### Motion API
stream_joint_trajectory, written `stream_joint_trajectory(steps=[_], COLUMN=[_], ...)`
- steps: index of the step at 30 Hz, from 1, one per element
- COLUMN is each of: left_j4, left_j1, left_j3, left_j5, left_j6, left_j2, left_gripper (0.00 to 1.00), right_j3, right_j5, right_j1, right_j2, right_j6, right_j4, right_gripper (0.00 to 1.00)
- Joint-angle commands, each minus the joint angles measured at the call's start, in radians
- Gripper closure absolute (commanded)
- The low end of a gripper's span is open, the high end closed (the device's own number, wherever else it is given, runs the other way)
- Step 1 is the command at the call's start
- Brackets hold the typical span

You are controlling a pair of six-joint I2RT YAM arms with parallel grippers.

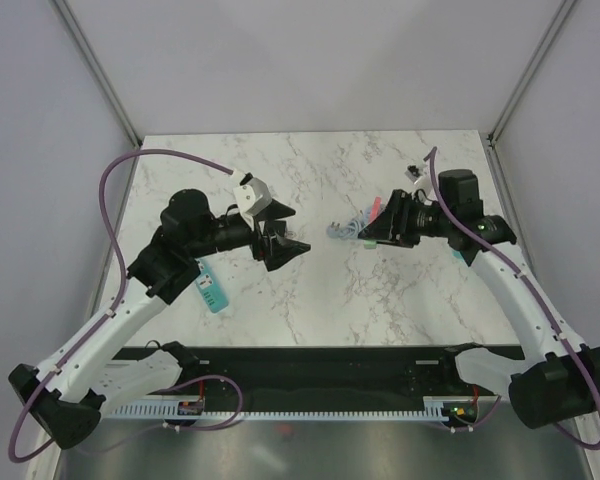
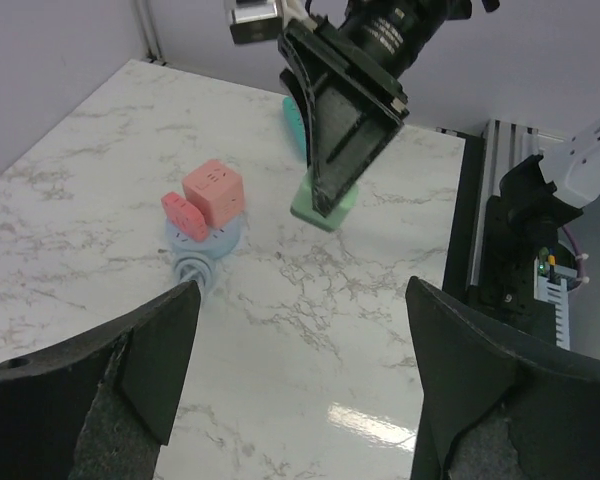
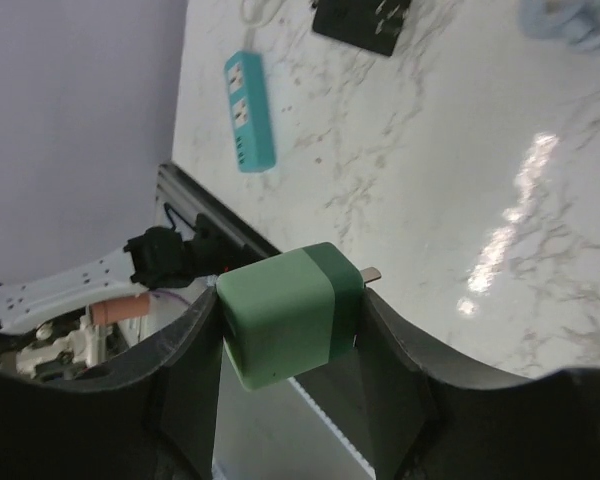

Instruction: Insert the plug

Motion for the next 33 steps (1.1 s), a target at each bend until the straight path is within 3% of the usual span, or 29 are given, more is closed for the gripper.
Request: stream_joint_trajectory(steps=[1,7,15,18,33], left_j4=[0.232,0.354,0.454,0.455,0.526], left_j1=[-0.001,-0.045,-0.054,-0.054,-0.136], left_j3=[-0.036,-0.064,-0.165,-0.155,-0.167], left_j5=[0.068,0.137,0.235,0.267,0.223], left_j6=[0.108,0.137,0.179,0.202,0.225], left_j2=[0.022,0.124,0.082,0.085,0.103], left_gripper=[0.09,0.06,0.01,0.01,0.05], right_j3=[-0.115,-0.212,-0.217,-0.258,-0.249], right_j5=[-0.132,-0.181,-0.222,-0.250,-0.212], right_j1=[0.091,0.194,0.228,0.258,0.364], right_j2=[-0.071,-0.095,-0.089,-0.085,-0.092], right_j6=[0.203,0.364,0.538,0.664,0.742], right_j4=[0.261,0.539,0.816,0.999,1.091], right_gripper=[0.87,0.86,0.89,0.88,0.91])
